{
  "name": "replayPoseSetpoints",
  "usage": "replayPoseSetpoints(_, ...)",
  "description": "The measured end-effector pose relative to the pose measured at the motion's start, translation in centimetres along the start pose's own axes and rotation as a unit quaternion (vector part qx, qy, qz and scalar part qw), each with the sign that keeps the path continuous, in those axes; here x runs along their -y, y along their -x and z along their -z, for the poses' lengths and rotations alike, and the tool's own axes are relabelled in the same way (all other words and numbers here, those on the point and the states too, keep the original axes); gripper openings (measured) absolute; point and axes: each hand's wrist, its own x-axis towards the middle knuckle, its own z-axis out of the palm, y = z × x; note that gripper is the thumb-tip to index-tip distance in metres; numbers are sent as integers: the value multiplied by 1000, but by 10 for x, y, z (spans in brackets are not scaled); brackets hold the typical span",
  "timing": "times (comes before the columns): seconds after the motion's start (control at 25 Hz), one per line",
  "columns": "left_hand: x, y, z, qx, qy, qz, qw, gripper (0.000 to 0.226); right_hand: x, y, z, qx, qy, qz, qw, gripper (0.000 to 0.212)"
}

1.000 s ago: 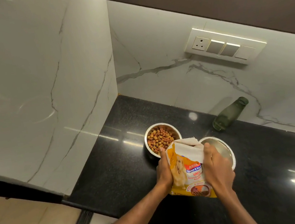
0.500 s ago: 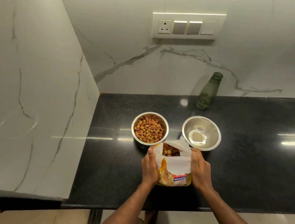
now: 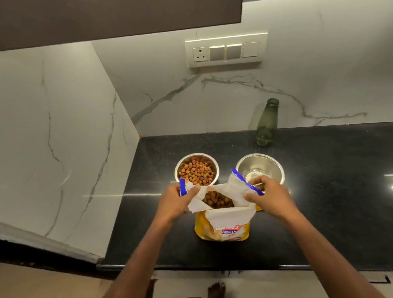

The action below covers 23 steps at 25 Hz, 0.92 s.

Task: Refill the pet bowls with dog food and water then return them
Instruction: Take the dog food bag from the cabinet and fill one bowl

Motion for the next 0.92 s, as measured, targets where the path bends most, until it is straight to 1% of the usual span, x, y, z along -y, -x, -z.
replayPoseSetpoints(0.04, -9, -1, 2, -15, -82, -41, 996, 20, 9, 1, 4, -16, 57, 42, 997, 34)
replayPoseSetpoints(0.08, -20, -2, 6, -38, -167, -87, 981, 24, 19, 3, 8, -33, 91, 92, 991, 30)
replayPoseSetpoints(0.12, -31, -1, 9, -57, -238, -138, 960, 29, 30, 6, 12, -43, 115, 143, 982, 30)
replayPoseSetpoints(0.16, -41, -2, 13, -58, -293, -182, 937, 33, 41, 8, 14, -44, 137, 190, 971, 33)
replayPoseSetpoints(0.2, -49, -4, 18, -39, -324, -211, 921, 36, 49, 9, 14, -34, 157, 229, 960, 35)
replayPoseSetpoints(0.24, -53, -3, 23, -11, -335, -226, 915, 38, 50, 12, 15, -15, 170, 265, 949, 35)
replayPoseSetpoints(0.28, -49, -3, 28, 10, -330, -235, 914, 39, 46, 14, 16, 12, 170, 296, 940, 35)
replayPoseSetpoints(0.32, -42, 0, 34, 19, -299, -234, 925, 36, 35, 15, 17, 39, 145, 311, 938, 37)
replayPoseSetpoints(0.36, -29, 4, 41, 22, -227, -220, 949, 32, 20, 17, 19, 65, 86, 306, 946, 42)
replayPoseSetpoints(0.4, -12, 9, 48, 29, -115, -195, 974, 28, 3, 21, 22, 95, -10, 275, 957, 50)
replayPoseSetpoints(0.44, 8, 13, 52, 41, -12, -167, 985, 30, -17, 24, 24, 123, -107, 228, 960, 61)
replayPoseSetpoints(0.48, 28, 19, 54, 58, 39, -151, 986, 40, -37, 26, 25, 141, -173, 190, 956, 76)
replayPoseSetpoints(0.52, 47, 22, 51, 78, 18, -152, 985, 57, -54, 26, 24, 148, -181, 171, 957, 91)
replayPoseSetpoints(0.56, 62, 23, 44, 93, -41, -156, 983, 75, -69, 25, 19, 146, -147, 165, 964, 104)
replayPoseSetpoints(0.6, 67, 24, 31, 106, -89, -165, 977, 95, -75, 23, 10, 140, -86, 171, 971, 114)
replayPoseSetpoints(0.64, 65, 25, 14, 108, -102, -183, 972, 114, -75, 23, -1, 128, -41, 183, 974, 123)
replayPoseSetpoints(0.68, 58, 24, -5, 105, -85, -204, 970, 129, -67, 21, -13, 112, -26, 190, 975, 128)
replayPoseSetpoints(0.72, 49, 20, -24, 95, -58, -212, 971, 139, -55, 17, -27, 91, -52, 181, 978, 124)
replayPoseSetpoints(0.76, 40, 16, -39, 80, -34, -212, 973, 142, -42, 14, -40, 65, -83, 176, 979, 113)
replayPoseSetpoints(0.8, 32, 11, -50, 59, -26, -211, 975, 139, -32, 9, -49, 31, -105, 186, 976, 95)
replayPoseSetpoints(0.84, 27, 6, -55, 30, -31, -212, 976, 128, -26, 3, -55, -4, -111, 197, 974, 73)
replayPoseSetpoints(0.88, 24, -1, -55, -5, -35, -214, 976, 113, -21, -4, -56, -22, -120, 191, 974, 54)
replayPoseSetpoints(0.92, 21, -8, -50, -40, -24, -216, 975, 94, -16, -9, -54, -24, -135, 170, 976, 38)
